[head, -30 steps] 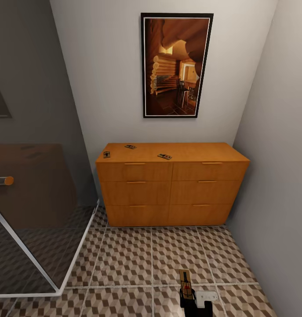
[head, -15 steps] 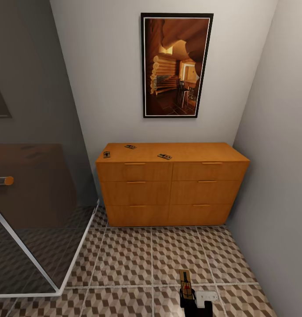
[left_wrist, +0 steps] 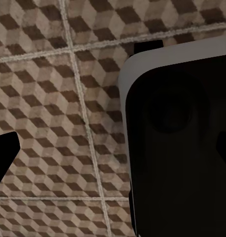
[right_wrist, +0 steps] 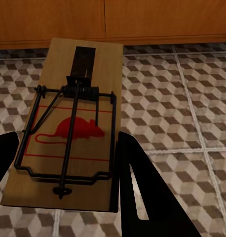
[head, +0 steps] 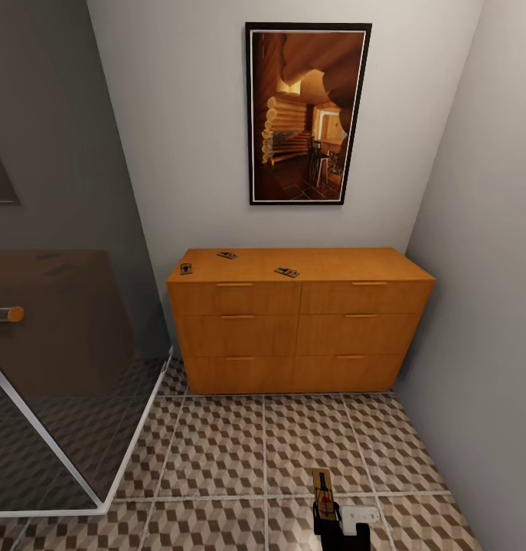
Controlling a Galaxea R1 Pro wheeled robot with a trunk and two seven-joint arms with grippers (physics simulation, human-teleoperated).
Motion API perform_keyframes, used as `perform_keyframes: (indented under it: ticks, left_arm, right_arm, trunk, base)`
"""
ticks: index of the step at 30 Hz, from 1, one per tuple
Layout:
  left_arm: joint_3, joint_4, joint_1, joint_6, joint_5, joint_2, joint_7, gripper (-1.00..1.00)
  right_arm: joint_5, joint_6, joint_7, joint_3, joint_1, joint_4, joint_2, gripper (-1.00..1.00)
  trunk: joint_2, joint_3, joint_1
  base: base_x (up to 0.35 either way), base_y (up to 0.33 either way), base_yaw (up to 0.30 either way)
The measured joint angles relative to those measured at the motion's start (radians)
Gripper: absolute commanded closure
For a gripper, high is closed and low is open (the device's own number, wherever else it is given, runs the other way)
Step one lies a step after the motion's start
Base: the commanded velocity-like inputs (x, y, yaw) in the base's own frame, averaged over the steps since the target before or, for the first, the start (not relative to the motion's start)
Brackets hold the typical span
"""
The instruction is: Take the four mousetraps from the cabinet in the bathroom and place them on the bathroom floor. Make sure all four end up on the same floor surface, and ensure that at least two of them are either under or directly next to the same bathroom sink.
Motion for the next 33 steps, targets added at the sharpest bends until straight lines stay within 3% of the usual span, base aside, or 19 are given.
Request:
perform_keyframes:
  ticks: [33]
  left_arm:
    - [0.000,0.000,0.000,0.000,0.000,-0.001,0.000,-1.00]
  right_arm:
    - [0.000,0.000,0.000,0.000,0.000,0.000,0.000,1.00]
  trunk:
    - [0.000,0.000,0.000]
  base:
    - [0.000,0.000,0.000]
